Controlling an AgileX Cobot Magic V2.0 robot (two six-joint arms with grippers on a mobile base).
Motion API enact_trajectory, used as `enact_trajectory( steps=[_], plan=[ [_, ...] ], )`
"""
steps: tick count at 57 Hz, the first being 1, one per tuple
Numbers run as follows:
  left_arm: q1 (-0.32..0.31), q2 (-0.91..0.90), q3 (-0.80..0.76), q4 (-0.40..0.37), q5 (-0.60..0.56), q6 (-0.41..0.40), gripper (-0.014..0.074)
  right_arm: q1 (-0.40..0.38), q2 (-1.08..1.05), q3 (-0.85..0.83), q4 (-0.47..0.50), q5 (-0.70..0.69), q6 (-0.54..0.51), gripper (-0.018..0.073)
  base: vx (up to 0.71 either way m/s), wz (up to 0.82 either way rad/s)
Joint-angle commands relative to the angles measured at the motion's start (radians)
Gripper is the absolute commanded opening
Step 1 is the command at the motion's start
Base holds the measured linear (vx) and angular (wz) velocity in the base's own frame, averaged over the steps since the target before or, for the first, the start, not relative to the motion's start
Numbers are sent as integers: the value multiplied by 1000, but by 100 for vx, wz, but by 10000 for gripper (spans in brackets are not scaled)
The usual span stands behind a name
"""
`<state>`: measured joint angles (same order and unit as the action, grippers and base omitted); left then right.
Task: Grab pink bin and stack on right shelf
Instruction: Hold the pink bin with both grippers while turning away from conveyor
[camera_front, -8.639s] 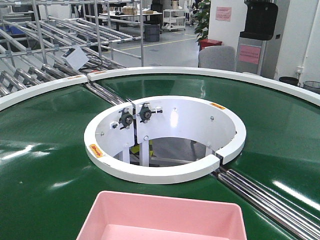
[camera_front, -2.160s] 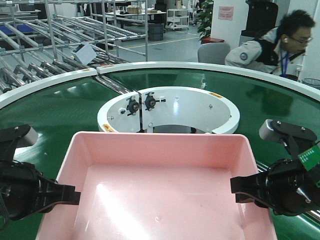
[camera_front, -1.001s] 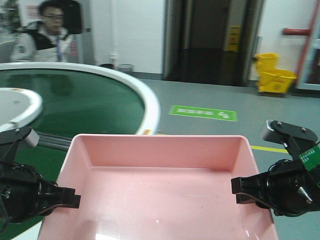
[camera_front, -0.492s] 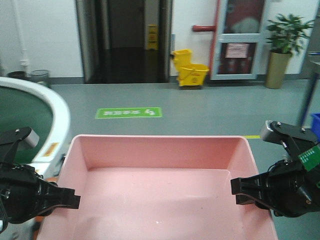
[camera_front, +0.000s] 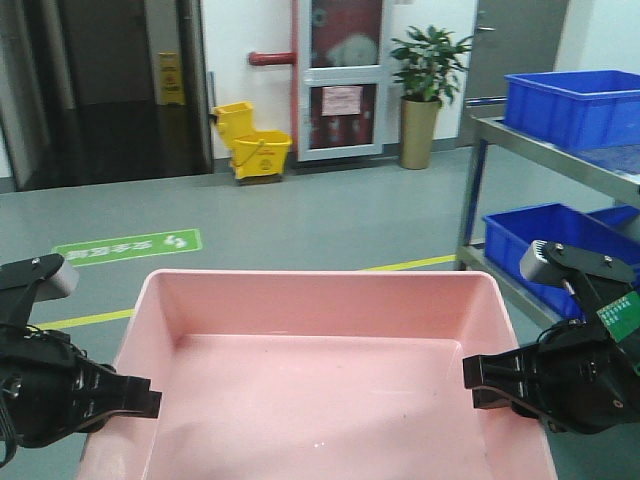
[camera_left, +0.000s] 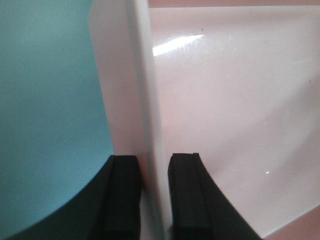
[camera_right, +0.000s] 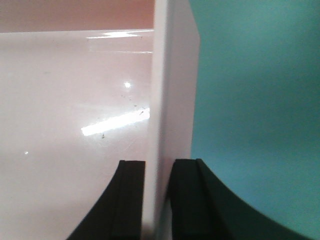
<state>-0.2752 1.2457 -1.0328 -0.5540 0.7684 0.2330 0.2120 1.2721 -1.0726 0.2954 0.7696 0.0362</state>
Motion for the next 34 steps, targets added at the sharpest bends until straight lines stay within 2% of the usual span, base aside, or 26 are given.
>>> enact_trajectory(
  steps=[1,17,34],
  plan=[
    [-7,-33,-29,-80,-8,20,-8,-4,-32,-41,48,-92,-3,-8,30,-40],
    [-7,-33,-29,-79,-9,20,-8,-4,-32,-41,48,-89,-3,-8,35,-18],
    [-7,-33,-29,-79,-9,20,-8,-4,-32,-41,48,-89,-3,-8,41,0]
  ],
)
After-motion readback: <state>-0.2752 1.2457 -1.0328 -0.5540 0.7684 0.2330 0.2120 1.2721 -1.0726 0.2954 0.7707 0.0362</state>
